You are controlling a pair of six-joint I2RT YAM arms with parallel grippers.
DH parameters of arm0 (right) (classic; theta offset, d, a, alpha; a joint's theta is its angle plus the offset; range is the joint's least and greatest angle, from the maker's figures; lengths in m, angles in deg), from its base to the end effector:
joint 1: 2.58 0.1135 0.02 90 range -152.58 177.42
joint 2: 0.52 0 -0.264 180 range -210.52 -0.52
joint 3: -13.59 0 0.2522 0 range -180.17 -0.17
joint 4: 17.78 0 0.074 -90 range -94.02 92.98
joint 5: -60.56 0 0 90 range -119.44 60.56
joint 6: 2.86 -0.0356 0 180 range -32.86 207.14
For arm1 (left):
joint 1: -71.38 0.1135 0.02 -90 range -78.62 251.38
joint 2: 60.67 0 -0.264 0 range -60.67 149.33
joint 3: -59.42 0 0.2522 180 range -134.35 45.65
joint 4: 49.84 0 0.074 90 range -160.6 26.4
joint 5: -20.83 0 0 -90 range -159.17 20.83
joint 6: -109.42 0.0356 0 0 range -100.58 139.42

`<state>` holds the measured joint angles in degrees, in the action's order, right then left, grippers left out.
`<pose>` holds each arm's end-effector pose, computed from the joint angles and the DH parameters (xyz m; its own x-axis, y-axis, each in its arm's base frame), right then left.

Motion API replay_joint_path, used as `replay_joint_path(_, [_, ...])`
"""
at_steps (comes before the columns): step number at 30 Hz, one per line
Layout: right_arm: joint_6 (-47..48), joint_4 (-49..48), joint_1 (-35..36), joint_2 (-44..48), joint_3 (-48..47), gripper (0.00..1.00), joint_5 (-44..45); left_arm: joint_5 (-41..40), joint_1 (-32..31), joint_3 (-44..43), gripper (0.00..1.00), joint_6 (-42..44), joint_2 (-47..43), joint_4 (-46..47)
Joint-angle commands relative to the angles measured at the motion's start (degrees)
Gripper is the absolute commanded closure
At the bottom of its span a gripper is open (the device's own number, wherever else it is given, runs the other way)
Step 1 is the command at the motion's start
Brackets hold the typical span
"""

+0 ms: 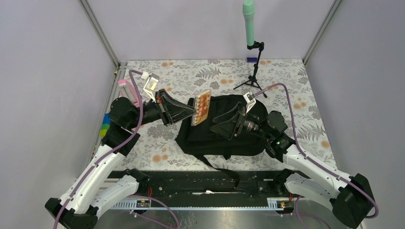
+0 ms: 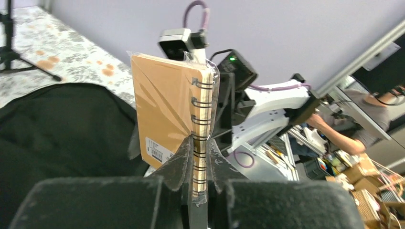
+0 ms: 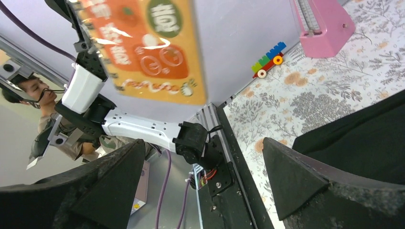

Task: Pack the student bag
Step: Pick up the stationery from the center of the board.

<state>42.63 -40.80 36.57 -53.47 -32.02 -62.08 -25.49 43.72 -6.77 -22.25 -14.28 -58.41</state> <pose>0.1516 0.1482 0.3201 -0.5055 0.3496 -0.7888 -0.8132 0.1123 0.5710 0.1418 -0.1021 0.4095 -0.4933 -0.2843 -0.8221 0.8137 0.1835 -0.5516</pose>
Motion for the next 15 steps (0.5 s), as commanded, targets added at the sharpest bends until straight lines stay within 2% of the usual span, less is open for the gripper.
replay_joint_path(1, [-0.86, -8.44, 0.53, -0.51, -3.22, 0.00, -2.07, 3.43, -3.50, -4.99, 1.00, -2.21, 1.58, 6.92])
replay_joint_path(10, [-0.05, -10.48, 0.56, 3.45, -5.08, 0.00, -4.13, 4.84, -8.06, -5.78, 1.00, -4.34, 3.31, 10.98])
replay_joint_path(15, [1.21, -6.78, 0.50, 4.96, -6.94, 0.00, -2.74, 5.68, -10.85, -7.26, 1.00, -4.29, 4.22, 11.57])
